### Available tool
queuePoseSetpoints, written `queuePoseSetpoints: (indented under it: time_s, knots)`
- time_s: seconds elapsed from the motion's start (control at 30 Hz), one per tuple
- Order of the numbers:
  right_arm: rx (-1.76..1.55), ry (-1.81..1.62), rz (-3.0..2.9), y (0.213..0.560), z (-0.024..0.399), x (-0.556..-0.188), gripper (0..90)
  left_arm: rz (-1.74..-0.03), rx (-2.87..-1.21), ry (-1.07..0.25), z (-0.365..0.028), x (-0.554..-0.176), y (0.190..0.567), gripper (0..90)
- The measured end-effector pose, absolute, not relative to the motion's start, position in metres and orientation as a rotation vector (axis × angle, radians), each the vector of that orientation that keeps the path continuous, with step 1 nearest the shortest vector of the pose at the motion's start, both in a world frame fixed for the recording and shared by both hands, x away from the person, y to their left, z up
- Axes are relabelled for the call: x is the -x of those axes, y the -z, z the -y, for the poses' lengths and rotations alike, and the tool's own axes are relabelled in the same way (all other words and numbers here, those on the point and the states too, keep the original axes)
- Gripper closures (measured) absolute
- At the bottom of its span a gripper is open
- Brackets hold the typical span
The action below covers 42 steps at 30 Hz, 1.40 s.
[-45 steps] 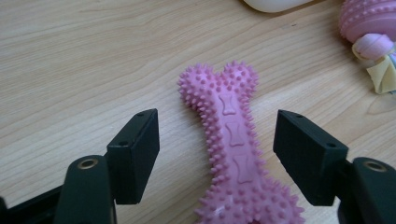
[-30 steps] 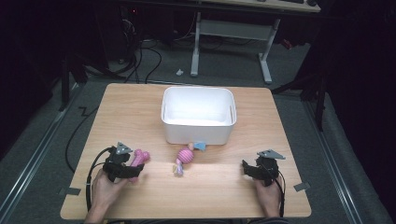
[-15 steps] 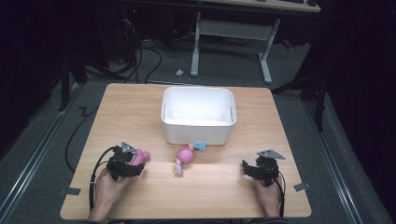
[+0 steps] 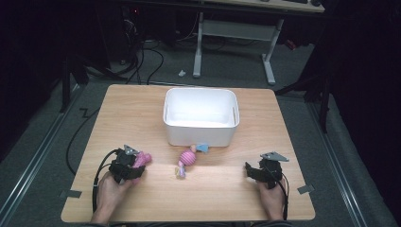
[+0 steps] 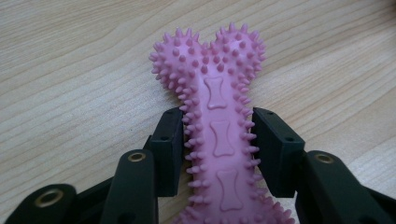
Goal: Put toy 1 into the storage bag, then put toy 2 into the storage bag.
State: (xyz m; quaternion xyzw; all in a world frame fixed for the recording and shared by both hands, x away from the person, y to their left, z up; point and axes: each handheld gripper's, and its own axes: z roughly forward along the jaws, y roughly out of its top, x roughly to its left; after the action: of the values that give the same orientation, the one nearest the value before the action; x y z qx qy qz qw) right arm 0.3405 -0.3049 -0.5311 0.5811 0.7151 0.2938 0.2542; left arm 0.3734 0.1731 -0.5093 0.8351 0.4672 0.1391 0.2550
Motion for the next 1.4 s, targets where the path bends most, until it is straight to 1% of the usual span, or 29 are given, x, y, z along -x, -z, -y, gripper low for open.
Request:
queuePoseSetpoints:
  time_s: [0.17, 0.4, 0.73, 0.97, 1.13, 1.4]
  knots:
    - [-1.58, -0.799, -1.942, 0.531, 0.305, -0.341, 22.6, -1.262, -2.269, -0.378, -0.174, -0.373, 0.508, 58.5]
    - [-1.575, -0.798, -1.945, 0.531, 0.305, -0.341, 22.6, -1.238, -2.271, -0.372, -0.172, -0.372, 0.507, 58.6]
    - [-1.577, -0.801, -1.943, 0.531, 0.305, -0.341, 22.7, -1.15, -2.232, -0.35, -0.169, -0.369, 0.488, 58.7]
    - [-1.577, -0.799, -1.944, 0.531, 0.305, -0.341, 22.6, -1.128, -2.234, -0.306, -0.166, -0.372, 0.479, 58.7]
    - [-1.578, -0.799, -1.944, 0.531, 0.305, -0.341, 22.6, -1.122, -2.238, -0.302, -0.164, -0.373, 0.477, 58.7]
    - [-1.577, -0.801, -1.943, 0.531, 0.305, -0.341, 22.6, -1.099, -2.197, -0.279, -0.162, -0.376, 0.463, 58.7]
